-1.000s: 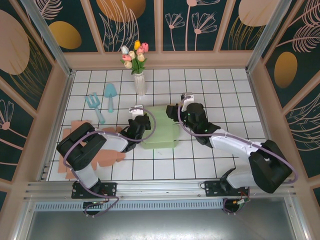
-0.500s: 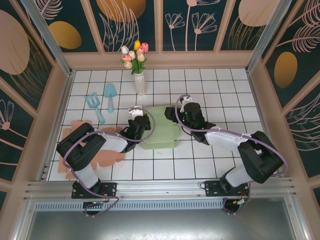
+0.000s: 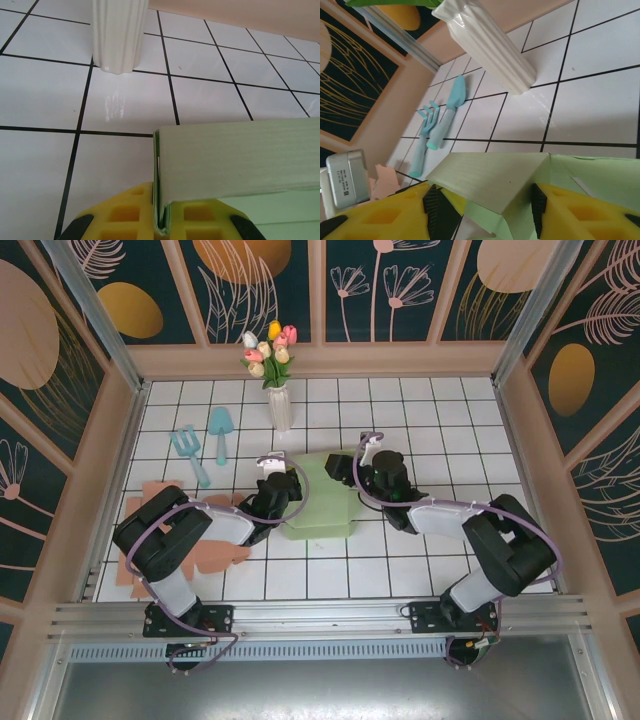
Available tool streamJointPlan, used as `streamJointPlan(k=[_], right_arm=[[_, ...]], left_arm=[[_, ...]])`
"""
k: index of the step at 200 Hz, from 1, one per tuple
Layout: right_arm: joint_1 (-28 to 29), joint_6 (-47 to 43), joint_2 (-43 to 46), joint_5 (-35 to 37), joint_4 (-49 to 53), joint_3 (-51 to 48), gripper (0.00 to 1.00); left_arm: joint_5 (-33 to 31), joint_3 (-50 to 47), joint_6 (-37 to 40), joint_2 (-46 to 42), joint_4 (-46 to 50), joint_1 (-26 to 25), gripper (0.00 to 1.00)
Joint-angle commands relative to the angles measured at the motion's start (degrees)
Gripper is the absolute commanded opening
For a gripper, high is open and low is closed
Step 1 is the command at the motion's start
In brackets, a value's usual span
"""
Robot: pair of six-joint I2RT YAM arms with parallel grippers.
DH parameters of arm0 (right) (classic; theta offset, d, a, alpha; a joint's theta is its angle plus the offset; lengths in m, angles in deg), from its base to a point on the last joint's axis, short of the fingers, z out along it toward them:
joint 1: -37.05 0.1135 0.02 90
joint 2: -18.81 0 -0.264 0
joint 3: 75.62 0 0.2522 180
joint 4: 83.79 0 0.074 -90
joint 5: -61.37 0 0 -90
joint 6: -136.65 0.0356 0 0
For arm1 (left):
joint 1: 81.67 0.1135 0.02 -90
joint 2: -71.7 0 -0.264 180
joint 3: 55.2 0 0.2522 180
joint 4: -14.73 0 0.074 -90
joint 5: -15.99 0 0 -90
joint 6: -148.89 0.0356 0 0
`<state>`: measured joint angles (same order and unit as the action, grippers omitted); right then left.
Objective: Fold the paper box
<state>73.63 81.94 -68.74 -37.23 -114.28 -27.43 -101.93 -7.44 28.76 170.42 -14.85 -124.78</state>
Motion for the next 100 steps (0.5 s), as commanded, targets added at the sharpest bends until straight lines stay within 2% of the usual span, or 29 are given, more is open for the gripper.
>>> streamJointPlan(k=[1, 49, 100], right_arm=[[-0.48, 2.74, -1.26, -6.02, -10.23, -1.43, 0.54], [-1.75, 3.83, -2.00, -8.70, -12.29, -2.83, 0.54], [-1.95, -4.55, 3.84, 1.89, 3.22, -4.11, 0.55]], left_arm=[[3.00, -1.04, -0.71, 0.69, 0.62, -0.22, 0.00], [3.31, -1.65, -1.53, 0.60, -0.17, -0.22, 0.00], [0.79, -1.52, -1.64, 0.78, 1.42, -0.22, 0.00]])
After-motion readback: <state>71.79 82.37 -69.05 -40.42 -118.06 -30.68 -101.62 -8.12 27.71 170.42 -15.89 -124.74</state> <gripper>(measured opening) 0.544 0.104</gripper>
